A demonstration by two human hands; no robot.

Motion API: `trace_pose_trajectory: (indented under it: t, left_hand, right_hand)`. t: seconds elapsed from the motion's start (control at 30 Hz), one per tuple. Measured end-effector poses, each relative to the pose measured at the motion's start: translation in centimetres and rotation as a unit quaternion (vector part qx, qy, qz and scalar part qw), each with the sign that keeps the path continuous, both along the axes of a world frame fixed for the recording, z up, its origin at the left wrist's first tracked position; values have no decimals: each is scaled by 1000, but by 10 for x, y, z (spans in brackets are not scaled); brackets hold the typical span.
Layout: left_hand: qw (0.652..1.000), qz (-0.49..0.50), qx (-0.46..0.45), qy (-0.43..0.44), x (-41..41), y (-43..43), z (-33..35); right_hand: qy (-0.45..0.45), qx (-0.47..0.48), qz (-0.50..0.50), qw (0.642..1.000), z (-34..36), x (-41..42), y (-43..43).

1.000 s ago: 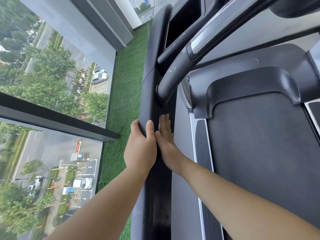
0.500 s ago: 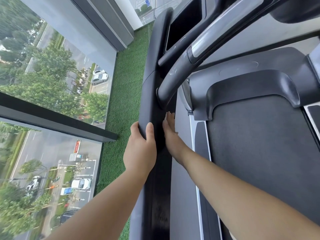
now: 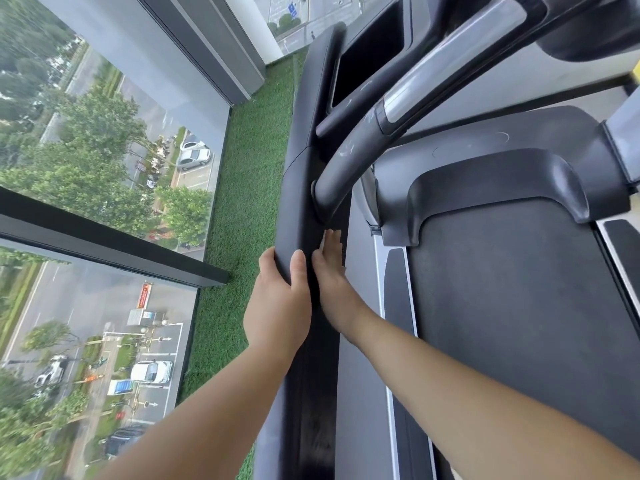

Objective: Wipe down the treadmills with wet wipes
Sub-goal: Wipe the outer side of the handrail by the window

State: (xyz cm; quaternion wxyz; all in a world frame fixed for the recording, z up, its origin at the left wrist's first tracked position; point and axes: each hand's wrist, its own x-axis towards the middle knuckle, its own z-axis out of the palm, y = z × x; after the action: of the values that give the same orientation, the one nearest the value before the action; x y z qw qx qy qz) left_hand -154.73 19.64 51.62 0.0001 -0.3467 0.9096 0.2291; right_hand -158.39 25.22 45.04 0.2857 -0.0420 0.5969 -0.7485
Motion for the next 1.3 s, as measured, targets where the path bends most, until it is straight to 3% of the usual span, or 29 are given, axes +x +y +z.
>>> trace_pose_trajectory:
  t: [0.1,0.23,0.33,0.5,0.6,0.7,0.8,0.93,1.07,1.3]
  left_hand:
    - [1000,-1,2,0,-1,-1,0]
    - [1000,-8,1,0,0,0,1]
    - [1000,-10,2,-2,1,-1,0]
    - [1000,-4,6,-18,-1,-1,0]
    - [1000,1,2,-26,0,-2,0]
    - [1000,6,1,-25,0,0,1]
    - [1000,9,4,-26,1,2,4]
    - [999,12,3,-30,1,3,7]
    - [999,19,2,-34,2,2,6]
    - [999,24,1,-30,1,1,4]
  right_hand:
    - [19,2,5,1000,-2,1,3]
    - [-29,1,-29,999,2,-13,-3]
    - [-87,0,-2,996,0,-5,-5]
    - [-103,26,7,994,13,-3,5]
    - [-64,64,-1,996,26,-5,14]
    - [-50,44,-3,998,38,-9,24]
    - [-125,-5,-29,992,51,-23,46]
    - [-277,-71,-39,957,61,-42,75]
    - [-344,-22,-64,937,45,-51,71]
    - [-280,127,-112,945,21,-49,26]
